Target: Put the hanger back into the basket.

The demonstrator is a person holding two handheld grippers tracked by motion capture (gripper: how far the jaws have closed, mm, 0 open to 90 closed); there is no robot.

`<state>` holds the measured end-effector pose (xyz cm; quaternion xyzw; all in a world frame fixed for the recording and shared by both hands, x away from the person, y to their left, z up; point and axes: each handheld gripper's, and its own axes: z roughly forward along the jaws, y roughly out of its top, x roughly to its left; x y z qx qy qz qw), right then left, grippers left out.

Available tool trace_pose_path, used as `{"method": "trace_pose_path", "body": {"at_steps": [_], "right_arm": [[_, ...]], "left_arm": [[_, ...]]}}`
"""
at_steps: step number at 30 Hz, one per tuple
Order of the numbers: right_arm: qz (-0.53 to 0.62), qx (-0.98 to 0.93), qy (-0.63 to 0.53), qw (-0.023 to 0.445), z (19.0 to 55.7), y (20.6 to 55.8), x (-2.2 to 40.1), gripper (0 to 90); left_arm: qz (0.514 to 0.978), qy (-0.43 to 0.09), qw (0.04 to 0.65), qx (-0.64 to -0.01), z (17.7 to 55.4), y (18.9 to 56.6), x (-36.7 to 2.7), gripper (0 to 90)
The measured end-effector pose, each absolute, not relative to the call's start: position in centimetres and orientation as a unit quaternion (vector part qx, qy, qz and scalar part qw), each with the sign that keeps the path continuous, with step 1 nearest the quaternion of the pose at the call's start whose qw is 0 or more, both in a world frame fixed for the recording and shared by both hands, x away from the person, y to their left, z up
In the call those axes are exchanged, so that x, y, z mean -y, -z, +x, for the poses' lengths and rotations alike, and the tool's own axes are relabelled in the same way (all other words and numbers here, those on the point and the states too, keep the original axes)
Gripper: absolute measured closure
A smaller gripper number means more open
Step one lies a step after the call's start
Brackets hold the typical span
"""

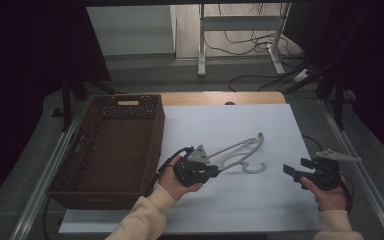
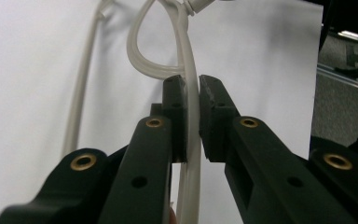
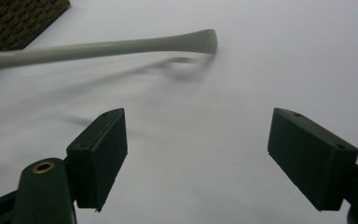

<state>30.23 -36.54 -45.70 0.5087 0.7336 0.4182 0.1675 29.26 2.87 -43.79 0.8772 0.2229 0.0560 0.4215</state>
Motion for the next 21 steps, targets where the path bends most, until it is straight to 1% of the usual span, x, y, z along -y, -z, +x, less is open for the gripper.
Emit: {"method": "trace_pose_path", "body": {"at_steps": [5, 14, 21], "right_arm": [[0.509, -0.733, -0.418, 0.168, 30.2, 45.7, 36.6, 20.1], [0.51, -0.733, -0.416, 0.169, 30.2, 45.7, 36.5, 20.2], [0.511, -0.733, -0.416, 0.169, 30.2, 45.7, 36.5, 20.2]], "left_arm": [[0.865, -0.066, 0.441, -0.231, 29.3, 42.3, -3.8, 82.2], [0.854, -0.073, 0.456, -0.239, 29.4, 40.9, -5.1, 82.2], [0.845, -0.079, 0.469, -0.245, 29.0, 39.1, -6.2, 82.2]]}}
